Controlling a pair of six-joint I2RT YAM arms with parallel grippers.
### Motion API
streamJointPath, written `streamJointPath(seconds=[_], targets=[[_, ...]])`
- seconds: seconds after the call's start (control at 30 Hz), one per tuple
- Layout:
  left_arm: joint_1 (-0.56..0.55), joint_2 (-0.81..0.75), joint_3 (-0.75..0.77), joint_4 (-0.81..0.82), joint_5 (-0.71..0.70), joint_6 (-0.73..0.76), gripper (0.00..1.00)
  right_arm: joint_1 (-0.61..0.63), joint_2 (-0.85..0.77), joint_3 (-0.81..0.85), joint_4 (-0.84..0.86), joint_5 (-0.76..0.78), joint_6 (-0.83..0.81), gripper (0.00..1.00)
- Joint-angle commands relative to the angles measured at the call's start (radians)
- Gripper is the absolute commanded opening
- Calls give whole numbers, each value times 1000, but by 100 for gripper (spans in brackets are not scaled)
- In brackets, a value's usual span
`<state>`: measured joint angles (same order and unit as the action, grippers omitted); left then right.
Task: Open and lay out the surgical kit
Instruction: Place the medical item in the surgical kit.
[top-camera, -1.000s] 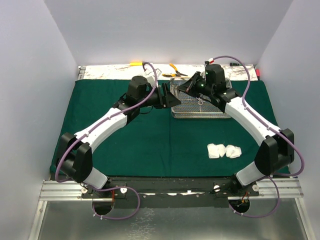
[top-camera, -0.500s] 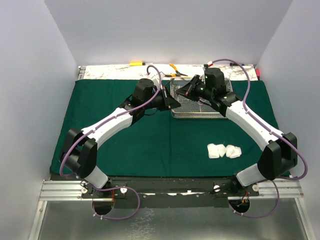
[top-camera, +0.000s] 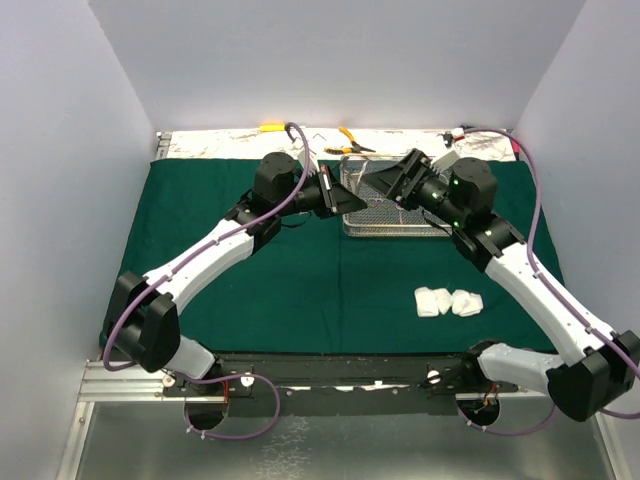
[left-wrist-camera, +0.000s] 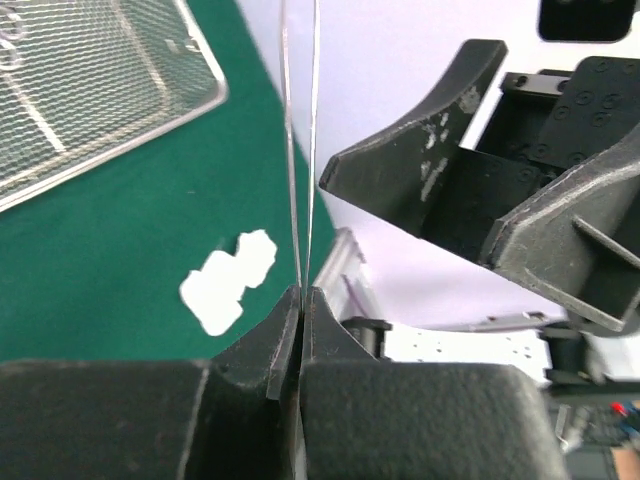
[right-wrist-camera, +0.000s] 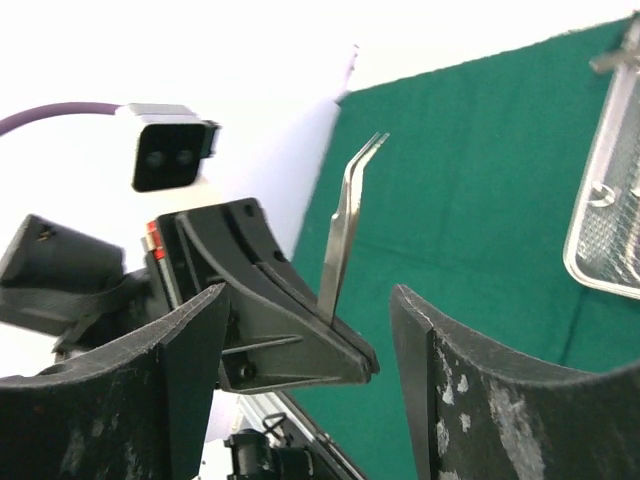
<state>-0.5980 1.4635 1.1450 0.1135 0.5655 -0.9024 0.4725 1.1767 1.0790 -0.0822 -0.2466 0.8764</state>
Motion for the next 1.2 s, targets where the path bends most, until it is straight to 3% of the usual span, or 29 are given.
streamJointPath(seconds=[0.0, 0.13, 0.4, 0.6, 0.8, 0.97, 1.07, 1.17], targets=[[-7, -60, 19, 168, 144, -136, 0, 8, -53, -46, 205, -84, 37, 70], [-6, -91, 24, 245, 179, -197, 0, 8, -59, -33, 222, -96, 47, 69], [-6, -126, 21, 349, 207, -263, 0, 8, -2, 23, 281, -230, 43, 43], [-7, -133, 4, 357, 214, -277, 0, 8, 11, 24, 344, -282, 62, 36], [-6, -137, -6, 364, 207, -269, 0, 8, 25, 40, 305, -272, 56, 2], [-2, -139, -66, 311, 175, -234, 33, 8, 18, 85, 100, -154, -38, 1], [7, -176, -110, 69, 124, -76, 46, 7, 31, 131, -161, -51, -129, 1], [11, -227, -143, -219, -19, 158, 55, 7, 56, 140, -443, 75, -214, 1]])
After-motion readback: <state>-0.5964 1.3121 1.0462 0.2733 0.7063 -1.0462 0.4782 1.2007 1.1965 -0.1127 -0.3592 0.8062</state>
